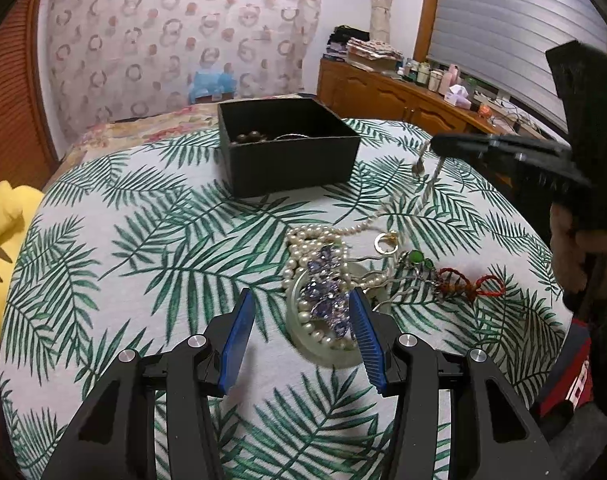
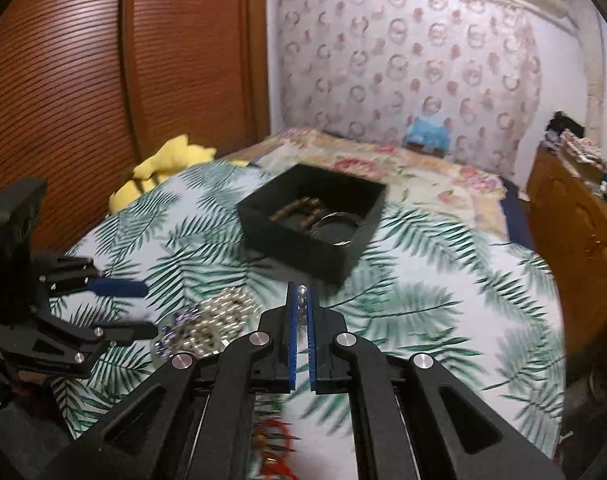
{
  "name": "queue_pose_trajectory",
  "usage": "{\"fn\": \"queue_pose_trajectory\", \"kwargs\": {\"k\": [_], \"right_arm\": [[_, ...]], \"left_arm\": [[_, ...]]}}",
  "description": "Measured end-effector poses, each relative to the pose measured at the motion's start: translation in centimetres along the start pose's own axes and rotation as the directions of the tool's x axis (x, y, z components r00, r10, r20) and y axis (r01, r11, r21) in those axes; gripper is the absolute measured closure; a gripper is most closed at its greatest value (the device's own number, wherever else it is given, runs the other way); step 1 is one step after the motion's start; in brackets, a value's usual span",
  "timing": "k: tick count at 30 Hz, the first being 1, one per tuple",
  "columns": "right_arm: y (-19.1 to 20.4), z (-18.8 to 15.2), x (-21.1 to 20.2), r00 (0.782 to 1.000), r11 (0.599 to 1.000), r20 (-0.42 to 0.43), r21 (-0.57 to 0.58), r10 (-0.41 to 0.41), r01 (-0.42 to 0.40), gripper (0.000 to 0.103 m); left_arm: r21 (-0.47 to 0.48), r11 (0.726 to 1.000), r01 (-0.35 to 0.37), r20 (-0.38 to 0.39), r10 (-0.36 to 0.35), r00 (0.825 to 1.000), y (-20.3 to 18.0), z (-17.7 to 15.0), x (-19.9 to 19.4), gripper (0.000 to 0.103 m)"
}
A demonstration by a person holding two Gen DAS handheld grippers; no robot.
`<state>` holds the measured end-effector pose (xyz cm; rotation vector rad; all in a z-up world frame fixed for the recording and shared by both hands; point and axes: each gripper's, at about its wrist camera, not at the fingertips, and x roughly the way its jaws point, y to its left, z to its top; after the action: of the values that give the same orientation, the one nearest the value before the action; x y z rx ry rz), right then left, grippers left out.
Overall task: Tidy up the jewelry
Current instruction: 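Grasp the purple-crystal hair comb with left tool while right tool lifts a beaded necklace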
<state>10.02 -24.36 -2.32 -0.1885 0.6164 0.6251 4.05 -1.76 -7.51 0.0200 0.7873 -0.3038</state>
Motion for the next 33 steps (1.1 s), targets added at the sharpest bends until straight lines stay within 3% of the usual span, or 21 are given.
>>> {"fn": "queue_pose_trajectory", "kwargs": {"k": [5, 10, 20, 22, 23, 33], "right_arm": [[-2.2, 0.2, -1.6, 0.998, 0.998, 0.03, 0.021, -0.061, 0.061, 0.098], [-3.8, -0.1, -2.5, 0.996, 0.995, 0.035, 0.041, -0.088, 0.086, 0.098], [-3.6, -0.9, -1.4, 0.997, 0.997, 0.008, 0.04, -0.072, 0.072, 0.098], [-3.5, -1.0, -1.2, 0.998, 0.997, 0.003, 0.041, -0.07, 0.07, 0.098], [-3.4, -1.1, -1.2, 0.998, 0.997, 0.003, 0.041, -0.07, 0.07, 0.098], [-3.0, -0.1, -1.7, 0.997, 0.997, 0.029, 0.025, -0.068, 0.067, 0.098]], "left_arm": [[0.002, 1.0, 0.019, -0.01, -0.019, 1.0, -0.3, 0.7, 1.0, 0.057], [0.018, 0.999, 0.027, -0.011, -0.027, 1.0, -0.7, 1.2, 1.8, 0.069], [0.052, 0.999, 0.008, -0.026, -0.006, 1.0, -0.8, 1.9, 3.6, 0.07], [0.056, 0.998, 0.017, -0.023, -0.016, 1.0, -0.8, 1.9, 3.6, 0.084], [0.057, 0.998, 0.025, -0.021, -0.024, 0.999, -0.9, 1.9, 3.6, 0.085], [0.043, 0.999, 0.016, 0.048, -0.018, 0.999, -0.9, 2.6, 1.5, 0.085]]}}
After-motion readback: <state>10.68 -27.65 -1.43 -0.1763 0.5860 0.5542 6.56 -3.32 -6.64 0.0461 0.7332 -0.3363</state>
